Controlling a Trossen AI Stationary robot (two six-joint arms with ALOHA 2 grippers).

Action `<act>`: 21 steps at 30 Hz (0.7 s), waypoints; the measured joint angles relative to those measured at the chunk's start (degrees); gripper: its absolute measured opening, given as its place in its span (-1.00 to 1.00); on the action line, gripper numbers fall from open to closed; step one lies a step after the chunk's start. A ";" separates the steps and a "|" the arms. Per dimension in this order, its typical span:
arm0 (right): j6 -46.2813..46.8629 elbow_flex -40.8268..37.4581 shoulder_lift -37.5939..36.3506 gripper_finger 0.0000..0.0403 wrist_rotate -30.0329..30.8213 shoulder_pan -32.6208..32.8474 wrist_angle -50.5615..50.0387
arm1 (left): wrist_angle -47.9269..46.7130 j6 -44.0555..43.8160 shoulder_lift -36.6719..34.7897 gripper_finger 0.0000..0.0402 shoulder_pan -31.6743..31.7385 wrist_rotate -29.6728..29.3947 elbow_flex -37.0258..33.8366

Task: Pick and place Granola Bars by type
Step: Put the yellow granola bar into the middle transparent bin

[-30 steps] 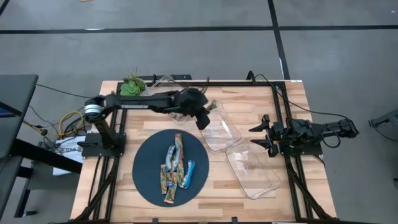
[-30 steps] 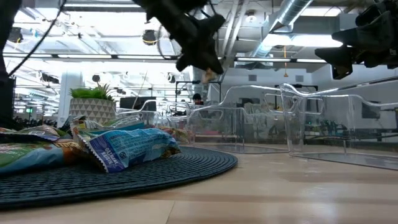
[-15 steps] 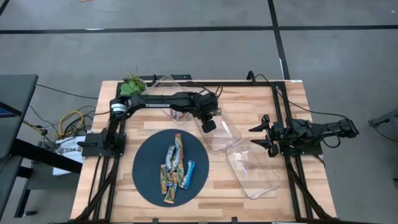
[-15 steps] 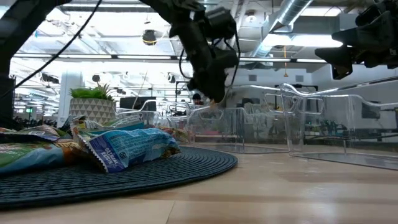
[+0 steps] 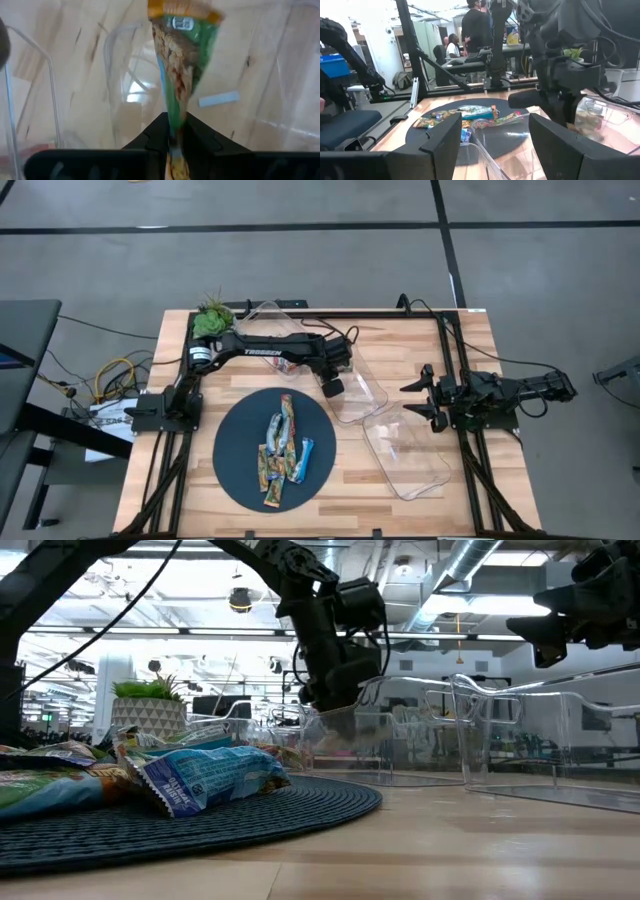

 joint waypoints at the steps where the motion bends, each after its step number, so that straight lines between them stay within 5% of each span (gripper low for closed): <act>1: 0.01 -0.01 0.00 0.11 0.00 0.01 0.11 | 0.20 0.25 0.00 -0.72 0.00 -0.04 0.00; 11: 0.01 0.00 0.00 0.11 0.00 0.01 0.03 | -0.05 0.23 0.00 -0.23 0.00 0.12 0.19; 21: 0.00 -0.01 0.00 0.11 0.00 0.00 0.03 | -7.84 0.12 0.00 -0.17 -0.53 -0.04 12.42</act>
